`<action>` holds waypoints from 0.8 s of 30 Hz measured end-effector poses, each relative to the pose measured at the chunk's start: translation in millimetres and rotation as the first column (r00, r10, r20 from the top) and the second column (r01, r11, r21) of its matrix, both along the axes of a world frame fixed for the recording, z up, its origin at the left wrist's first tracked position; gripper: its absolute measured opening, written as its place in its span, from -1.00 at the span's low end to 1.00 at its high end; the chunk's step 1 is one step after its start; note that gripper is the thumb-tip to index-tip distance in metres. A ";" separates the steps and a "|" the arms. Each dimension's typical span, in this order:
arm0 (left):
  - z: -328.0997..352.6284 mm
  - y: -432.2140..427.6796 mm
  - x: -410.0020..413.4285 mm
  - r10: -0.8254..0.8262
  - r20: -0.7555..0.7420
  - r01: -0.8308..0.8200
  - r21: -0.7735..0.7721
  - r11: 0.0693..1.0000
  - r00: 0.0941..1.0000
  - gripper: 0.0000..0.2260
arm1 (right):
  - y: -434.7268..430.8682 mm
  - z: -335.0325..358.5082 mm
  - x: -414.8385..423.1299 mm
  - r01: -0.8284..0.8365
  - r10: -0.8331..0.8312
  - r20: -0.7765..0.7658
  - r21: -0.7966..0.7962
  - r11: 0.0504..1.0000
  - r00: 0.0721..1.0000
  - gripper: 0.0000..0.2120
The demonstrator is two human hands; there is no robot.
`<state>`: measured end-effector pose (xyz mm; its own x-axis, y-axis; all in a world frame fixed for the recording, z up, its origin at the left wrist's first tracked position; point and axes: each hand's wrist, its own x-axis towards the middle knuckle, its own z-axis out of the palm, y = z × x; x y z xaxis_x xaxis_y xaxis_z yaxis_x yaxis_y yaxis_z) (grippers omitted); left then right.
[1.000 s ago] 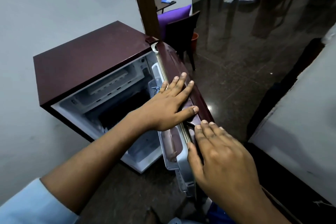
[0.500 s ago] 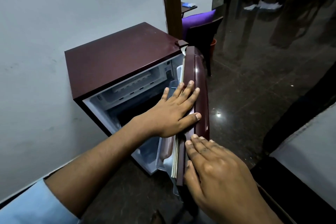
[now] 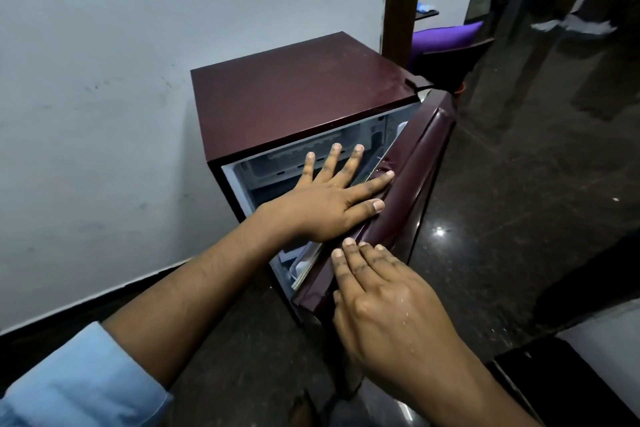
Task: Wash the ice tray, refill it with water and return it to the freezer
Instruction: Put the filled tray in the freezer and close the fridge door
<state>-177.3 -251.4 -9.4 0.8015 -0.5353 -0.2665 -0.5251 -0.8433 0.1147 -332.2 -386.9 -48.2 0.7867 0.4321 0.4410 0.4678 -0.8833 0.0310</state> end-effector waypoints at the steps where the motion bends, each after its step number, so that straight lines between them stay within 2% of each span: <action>1: 0.5 4.8 2.7 0.011 0.005 -0.012 0.008 1.000 1.000 -0.50 | 4.7 0.0 3.8 -0.005 0.005 0.002 0.004 1.000 1.000 -0.49; 9: -0.5 36.5 25.4 0.021 0.043 -0.020 -0.002 1.000 0.999 -0.49 | 34.7 -6.0 32.3 -0.049 0.049 -0.005 -0.005 0.999 0.999 -0.49; 18: 2.7 62.4 55.3 -0.064 0.138 0.055 0.070 0.996 0.988 -0.46 | 62.6 -10.3 57.8 -0.058 0.059 -0.016 0.032 0.998 0.998 -0.48; 24: -9.0 89.8 77.9 -0.060 0.143 0.069 -0.056 0.996 0.988 -0.39 | 79.4 -13.0 66.9 -0.028 0.035 -0.062 0.109 0.994 0.997 -0.40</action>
